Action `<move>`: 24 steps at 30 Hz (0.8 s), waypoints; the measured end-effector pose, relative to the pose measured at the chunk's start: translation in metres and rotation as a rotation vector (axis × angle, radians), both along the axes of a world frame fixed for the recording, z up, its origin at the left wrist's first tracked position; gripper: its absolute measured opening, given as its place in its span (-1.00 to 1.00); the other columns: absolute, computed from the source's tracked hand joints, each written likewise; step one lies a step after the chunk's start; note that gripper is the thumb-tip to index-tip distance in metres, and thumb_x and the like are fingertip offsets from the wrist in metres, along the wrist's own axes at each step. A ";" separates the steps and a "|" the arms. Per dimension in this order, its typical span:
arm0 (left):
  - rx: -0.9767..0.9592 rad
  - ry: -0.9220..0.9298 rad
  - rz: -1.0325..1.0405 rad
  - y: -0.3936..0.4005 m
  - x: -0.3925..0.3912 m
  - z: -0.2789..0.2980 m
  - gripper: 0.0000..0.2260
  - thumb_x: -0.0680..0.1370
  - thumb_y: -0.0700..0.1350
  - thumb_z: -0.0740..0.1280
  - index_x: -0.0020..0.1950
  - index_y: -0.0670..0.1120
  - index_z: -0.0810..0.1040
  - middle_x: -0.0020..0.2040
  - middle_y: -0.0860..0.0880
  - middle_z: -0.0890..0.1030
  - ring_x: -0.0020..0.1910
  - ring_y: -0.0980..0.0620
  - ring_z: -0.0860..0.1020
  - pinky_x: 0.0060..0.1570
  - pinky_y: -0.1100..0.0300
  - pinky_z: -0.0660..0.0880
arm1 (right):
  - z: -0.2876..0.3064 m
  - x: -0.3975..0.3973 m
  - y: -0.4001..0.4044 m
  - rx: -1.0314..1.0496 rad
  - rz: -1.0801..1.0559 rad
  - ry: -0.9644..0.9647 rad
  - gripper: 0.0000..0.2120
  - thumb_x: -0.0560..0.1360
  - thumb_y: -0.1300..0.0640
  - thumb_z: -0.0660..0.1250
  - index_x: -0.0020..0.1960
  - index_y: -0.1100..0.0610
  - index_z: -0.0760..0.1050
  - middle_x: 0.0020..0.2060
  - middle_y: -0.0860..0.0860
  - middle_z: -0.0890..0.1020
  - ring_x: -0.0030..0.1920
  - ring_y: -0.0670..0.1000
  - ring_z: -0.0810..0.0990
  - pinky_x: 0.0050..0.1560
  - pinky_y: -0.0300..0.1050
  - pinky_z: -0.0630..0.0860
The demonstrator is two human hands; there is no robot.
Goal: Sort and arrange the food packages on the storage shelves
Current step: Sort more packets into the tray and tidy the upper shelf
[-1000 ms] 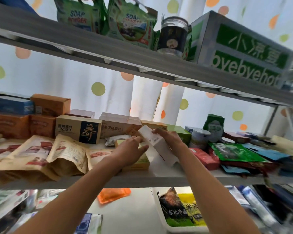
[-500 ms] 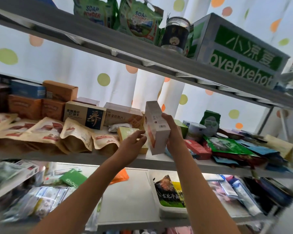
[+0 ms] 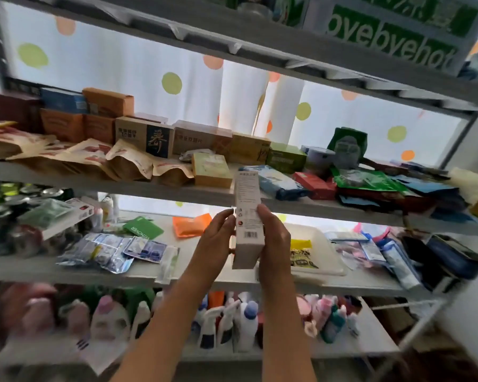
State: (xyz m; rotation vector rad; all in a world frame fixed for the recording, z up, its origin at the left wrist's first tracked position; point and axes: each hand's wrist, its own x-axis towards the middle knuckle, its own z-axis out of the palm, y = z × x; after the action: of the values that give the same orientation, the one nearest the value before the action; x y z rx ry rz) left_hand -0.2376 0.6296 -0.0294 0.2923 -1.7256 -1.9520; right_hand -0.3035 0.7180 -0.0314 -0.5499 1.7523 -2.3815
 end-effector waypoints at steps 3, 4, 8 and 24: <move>0.089 -0.073 0.033 0.039 0.039 -0.029 -0.80 0.70 -0.08 0.13 0.11 0.06 0.55 -0.06 0.07 0.67 -0.11 0.24 0.65 -0.31 0.33 0.54 | -0.032 0.029 0.034 0.035 0.054 0.000 -0.72 0.27 -0.23 0.47 -0.15 -0.08 0.67 -0.12 0.08 0.73 -0.08 0.17 0.72 0.03 0.20 0.63; 0.100 -0.092 0.039 0.049 0.050 -0.038 -0.80 0.70 -0.08 0.13 0.10 0.05 0.56 -0.05 0.05 0.67 -0.10 0.22 0.66 -0.31 0.34 0.55 | -0.042 0.039 0.043 0.055 0.057 -0.009 -0.72 0.27 -0.23 0.47 -0.14 -0.08 0.66 -0.14 0.05 0.73 -0.09 0.16 0.72 -0.01 0.14 0.64; 0.145 -0.124 0.063 0.081 0.085 -0.069 -0.84 0.68 -0.10 0.18 0.19 0.03 0.52 0.00 0.03 0.66 -0.14 0.23 0.67 -0.28 0.32 0.58 | -0.084 0.078 0.080 0.051 0.045 -0.081 -0.48 0.34 -0.26 0.43 0.10 0.11 0.62 -0.06 0.13 0.73 -0.05 0.20 0.73 -0.09 0.10 0.67; -0.009 -0.209 -0.071 0.161 0.109 -0.079 -0.76 0.67 -0.13 0.17 0.18 0.14 0.56 0.05 0.00 0.66 -0.10 0.08 0.68 -0.23 0.19 0.62 | -0.103 0.118 0.194 0.110 -0.095 -0.129 -0.83 0.61 0.16 0.33 0.19 0.05 0.57 0.04 0.05 0.72 0.09 0.08 0.71 0.09 0.09 0.67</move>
State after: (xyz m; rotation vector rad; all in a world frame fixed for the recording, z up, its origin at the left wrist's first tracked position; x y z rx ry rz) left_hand -0.1281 0.7909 -0.1088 0.4509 -1.8988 -2.0239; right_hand -0.1858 0.9116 -0.1344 -0.2980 1.8769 -2.3058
